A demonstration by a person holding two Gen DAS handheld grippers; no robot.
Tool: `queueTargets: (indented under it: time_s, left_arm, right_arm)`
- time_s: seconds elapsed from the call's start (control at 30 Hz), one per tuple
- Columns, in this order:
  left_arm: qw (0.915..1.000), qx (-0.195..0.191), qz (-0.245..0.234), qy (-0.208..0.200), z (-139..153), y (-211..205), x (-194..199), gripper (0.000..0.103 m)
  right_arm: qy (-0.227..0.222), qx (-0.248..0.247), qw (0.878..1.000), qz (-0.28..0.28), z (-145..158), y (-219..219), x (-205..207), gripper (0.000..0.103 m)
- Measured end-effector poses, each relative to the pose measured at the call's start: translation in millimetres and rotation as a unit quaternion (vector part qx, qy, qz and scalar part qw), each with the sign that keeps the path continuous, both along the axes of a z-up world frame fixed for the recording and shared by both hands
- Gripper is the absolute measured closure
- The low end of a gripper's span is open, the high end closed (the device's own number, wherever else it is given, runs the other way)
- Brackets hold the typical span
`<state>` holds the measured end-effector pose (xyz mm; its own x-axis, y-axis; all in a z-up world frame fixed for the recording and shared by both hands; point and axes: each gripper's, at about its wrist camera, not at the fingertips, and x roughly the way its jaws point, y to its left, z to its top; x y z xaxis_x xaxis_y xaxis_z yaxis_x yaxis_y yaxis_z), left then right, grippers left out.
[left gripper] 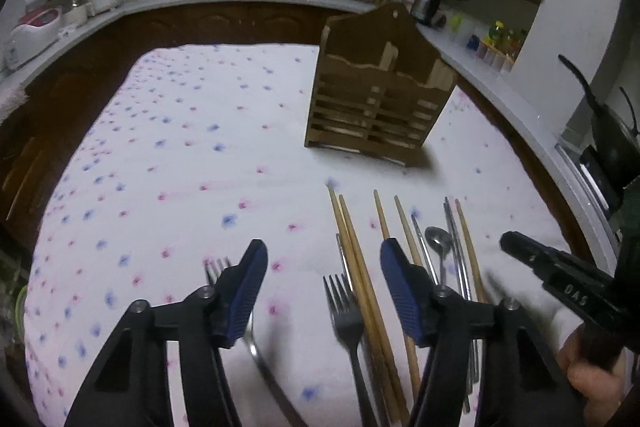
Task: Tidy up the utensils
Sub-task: 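Grasp a metal chopstick with the right tool while the left tool grasps a wooden chopstick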
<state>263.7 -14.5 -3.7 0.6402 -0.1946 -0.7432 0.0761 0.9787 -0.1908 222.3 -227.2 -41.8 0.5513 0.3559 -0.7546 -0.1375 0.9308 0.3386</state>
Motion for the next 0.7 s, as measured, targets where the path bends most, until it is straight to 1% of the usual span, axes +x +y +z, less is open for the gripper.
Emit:
queueTargets:
  time_s: [0.07, 0.13, 0.23, 0.3, 0.4, 0.5, 0.6, 0.67, 0.7]
  left_arm:
    - [0.9999, -0.002, -0.003, 0.014, -6, -3, 16, 0.052]
    - [0.9996, -0.004, -0.007, 0.029, -13, -4, 32, 0.054]
    - [0.9989, -0.004, -0.012, 0.045, -24, -8, 52, 0.056]
    - [0.9983, -0.006, -0.012, 0.057, -34, -10, 66, 0.059]
    - [0.9974, -0.012, -0.018, 0.069, -44, -15, 81, 0.061]
    - [0.9967, -0.002, -0.025, 0.077, -53, -21, 95, 0.064]
    - [0.9954, 0.013, -0.029, 0.090, -65, -27, 106, 0.071]
    - [0.9944, 0.016, -0.032, 0.099, -73, -29, 112, 0.078]
    - [0.9940, 0.016, -0.033, 0.103, -76, -29, 115, 0.078]
  right_arm:
    - [0.015, -0.007, 1.000, 0.006, -8, 5, 9, 0.090]
    - [0.030, -0.013, 0.999, 0.009, -16, 8, 16, 0.091]
    - [0.050, -0.018, 0.999, 0.009, -28, 9, 24, 0.094]
    - [0.064, -0.022, 0.998, 0.011, -37, 11, 29, 0.095]
    - [0.077, -0.026, 0.997, 0.014, -45, 11, 34, 0.096]
    - [0.075, -0.027, 0.997, 0.014, -47, 9, 37, 0.096]
    - [0.078, -0.018, 0.997, 0.015, -49, 6, 39, 0.096]
    - [0.080, -0.016, 0.997, 0.017, -48, 6, 39, 0.096]
    - [0.081, -0.011, 0.996, 0.017, -49, 4, 39, 0.097]
